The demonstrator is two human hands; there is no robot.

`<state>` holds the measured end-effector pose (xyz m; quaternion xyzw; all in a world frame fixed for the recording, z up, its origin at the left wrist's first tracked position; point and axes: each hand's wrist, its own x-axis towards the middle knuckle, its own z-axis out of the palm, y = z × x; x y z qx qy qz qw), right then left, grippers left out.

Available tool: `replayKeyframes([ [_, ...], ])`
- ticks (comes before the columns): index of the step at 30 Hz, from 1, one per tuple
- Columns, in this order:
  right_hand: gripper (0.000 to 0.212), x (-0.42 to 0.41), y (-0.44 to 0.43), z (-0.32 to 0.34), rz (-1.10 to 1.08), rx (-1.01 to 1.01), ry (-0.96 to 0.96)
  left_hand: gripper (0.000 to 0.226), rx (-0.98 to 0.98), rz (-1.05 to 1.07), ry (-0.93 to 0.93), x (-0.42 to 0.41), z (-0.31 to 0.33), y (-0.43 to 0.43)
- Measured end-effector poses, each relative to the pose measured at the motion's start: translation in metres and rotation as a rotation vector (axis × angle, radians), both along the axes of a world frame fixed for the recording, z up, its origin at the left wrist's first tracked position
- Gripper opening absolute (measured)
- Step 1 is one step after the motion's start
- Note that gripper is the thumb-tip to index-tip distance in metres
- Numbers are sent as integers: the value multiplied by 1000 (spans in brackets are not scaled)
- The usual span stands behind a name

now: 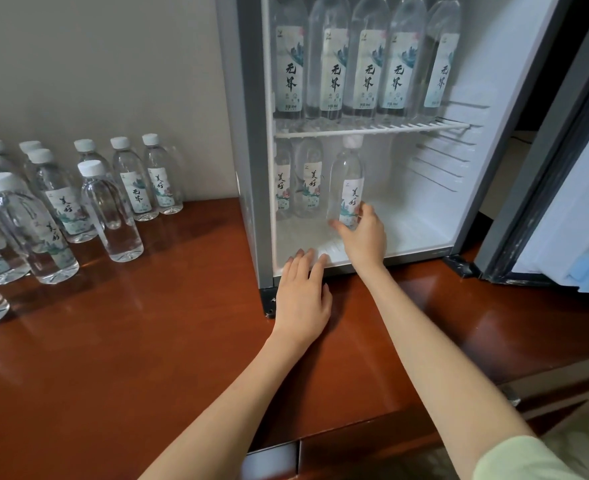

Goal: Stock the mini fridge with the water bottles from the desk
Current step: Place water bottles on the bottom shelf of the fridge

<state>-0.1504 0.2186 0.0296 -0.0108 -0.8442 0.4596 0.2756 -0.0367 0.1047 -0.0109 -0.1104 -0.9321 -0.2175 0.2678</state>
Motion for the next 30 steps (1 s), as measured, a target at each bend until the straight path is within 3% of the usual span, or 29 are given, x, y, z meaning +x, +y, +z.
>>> replayKeyframes([
  [15, 48, -83, -19, 11, 62, -4, -107, 47, 10, 14, 35, -4, -3, -1],
  [28, 55, -89, -20, 10, 85, -8, -119, 47, -6, 16, 35, -5, -2, 0],
  [30, 65, -89, -20, 10, 97, -19, -147, 47, -6, 19, 35, -5, -2, 0],
])
